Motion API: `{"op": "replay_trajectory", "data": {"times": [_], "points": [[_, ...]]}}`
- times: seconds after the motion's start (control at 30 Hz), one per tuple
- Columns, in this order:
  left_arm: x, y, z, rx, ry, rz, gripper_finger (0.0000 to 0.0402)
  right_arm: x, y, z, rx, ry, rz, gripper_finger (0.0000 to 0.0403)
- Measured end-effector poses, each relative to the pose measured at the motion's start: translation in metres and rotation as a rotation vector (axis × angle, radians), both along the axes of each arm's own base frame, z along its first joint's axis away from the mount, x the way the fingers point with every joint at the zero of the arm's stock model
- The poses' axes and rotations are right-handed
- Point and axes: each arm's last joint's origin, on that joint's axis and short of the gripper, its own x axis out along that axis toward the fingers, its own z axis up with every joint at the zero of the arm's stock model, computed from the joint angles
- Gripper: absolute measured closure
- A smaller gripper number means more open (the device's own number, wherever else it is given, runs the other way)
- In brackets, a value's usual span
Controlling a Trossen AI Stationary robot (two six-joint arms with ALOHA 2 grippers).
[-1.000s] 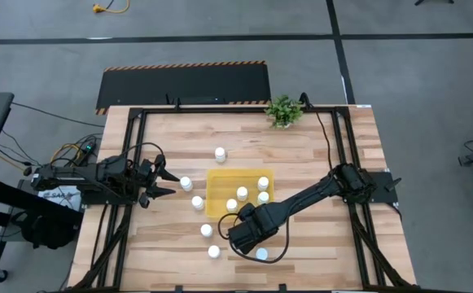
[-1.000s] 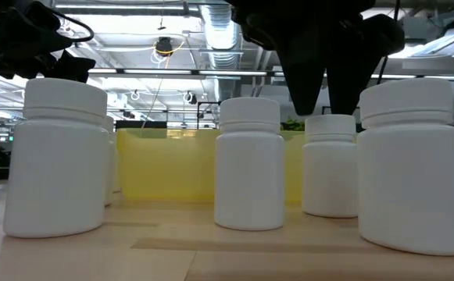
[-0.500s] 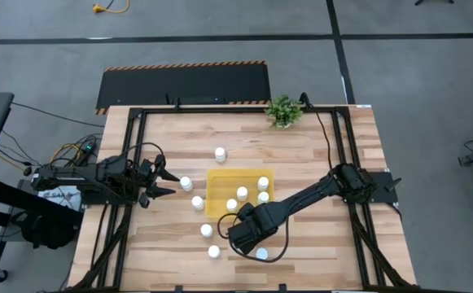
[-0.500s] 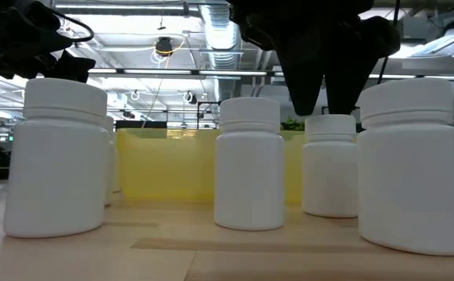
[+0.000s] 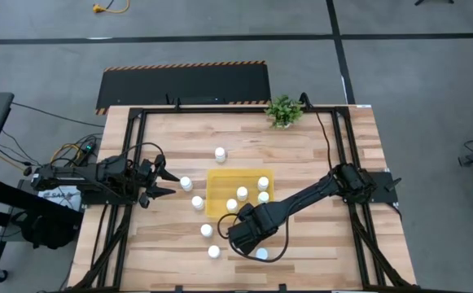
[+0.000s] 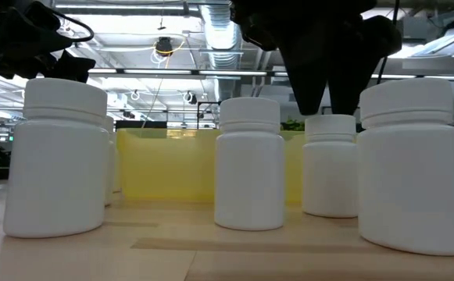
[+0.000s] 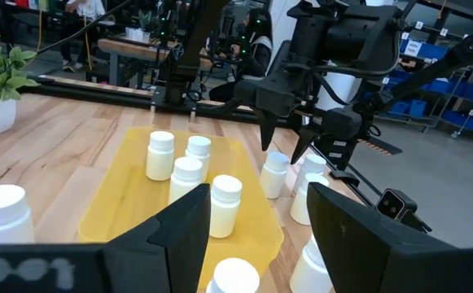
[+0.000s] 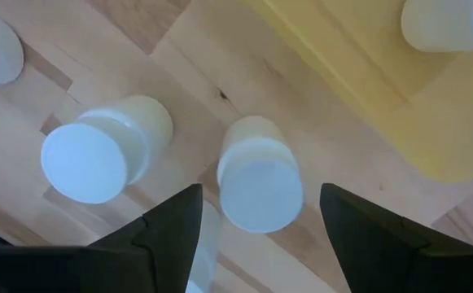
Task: Pick and place pill bottles into a basket
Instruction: Put the white pill bottle into the yellow bin
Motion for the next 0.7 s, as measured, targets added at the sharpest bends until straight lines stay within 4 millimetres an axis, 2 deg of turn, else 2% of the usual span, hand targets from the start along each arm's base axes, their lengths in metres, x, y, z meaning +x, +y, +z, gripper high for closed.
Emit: {"op": "replay_trajectory", "data": {"times": [0.7], "points": [[0.0, 0.0, -0.0001, 0.0, 0.0, 0.0, 0.0208, 0.0019, -0.0028, 0.0005, -0.004, -0.011, 0.025, 0.0161]]}}
